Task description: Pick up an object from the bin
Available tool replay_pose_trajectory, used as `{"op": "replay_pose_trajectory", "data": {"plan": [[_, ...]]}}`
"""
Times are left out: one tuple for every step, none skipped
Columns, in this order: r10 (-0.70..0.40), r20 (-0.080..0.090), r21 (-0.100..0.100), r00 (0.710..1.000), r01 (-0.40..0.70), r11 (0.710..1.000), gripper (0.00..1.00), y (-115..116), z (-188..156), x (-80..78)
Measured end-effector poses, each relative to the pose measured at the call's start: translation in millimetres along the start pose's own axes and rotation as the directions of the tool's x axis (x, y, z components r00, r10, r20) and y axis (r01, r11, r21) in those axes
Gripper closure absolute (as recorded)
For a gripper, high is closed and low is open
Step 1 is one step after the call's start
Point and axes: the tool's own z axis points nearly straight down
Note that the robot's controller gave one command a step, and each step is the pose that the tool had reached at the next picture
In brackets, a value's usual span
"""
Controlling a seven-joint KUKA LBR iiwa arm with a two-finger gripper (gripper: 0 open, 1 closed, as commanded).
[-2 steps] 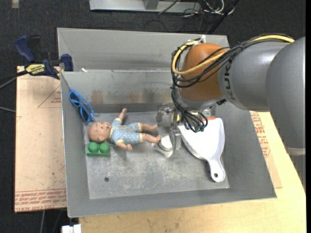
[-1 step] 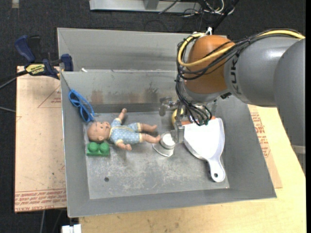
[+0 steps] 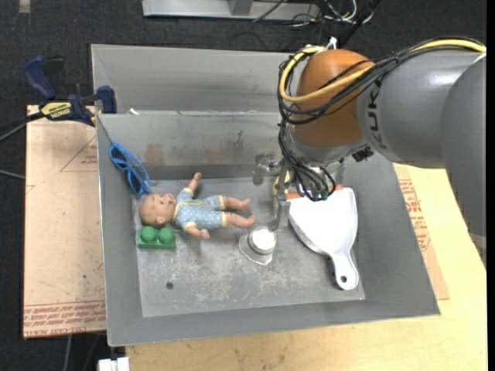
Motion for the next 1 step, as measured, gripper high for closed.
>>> {"op": "replay_pose_trajectory", "data": {"plan": [[-0.008,0.018,-0.002,1.000,0.008,1.000,0.00,-5.7,-27.5,-9.7]]}}
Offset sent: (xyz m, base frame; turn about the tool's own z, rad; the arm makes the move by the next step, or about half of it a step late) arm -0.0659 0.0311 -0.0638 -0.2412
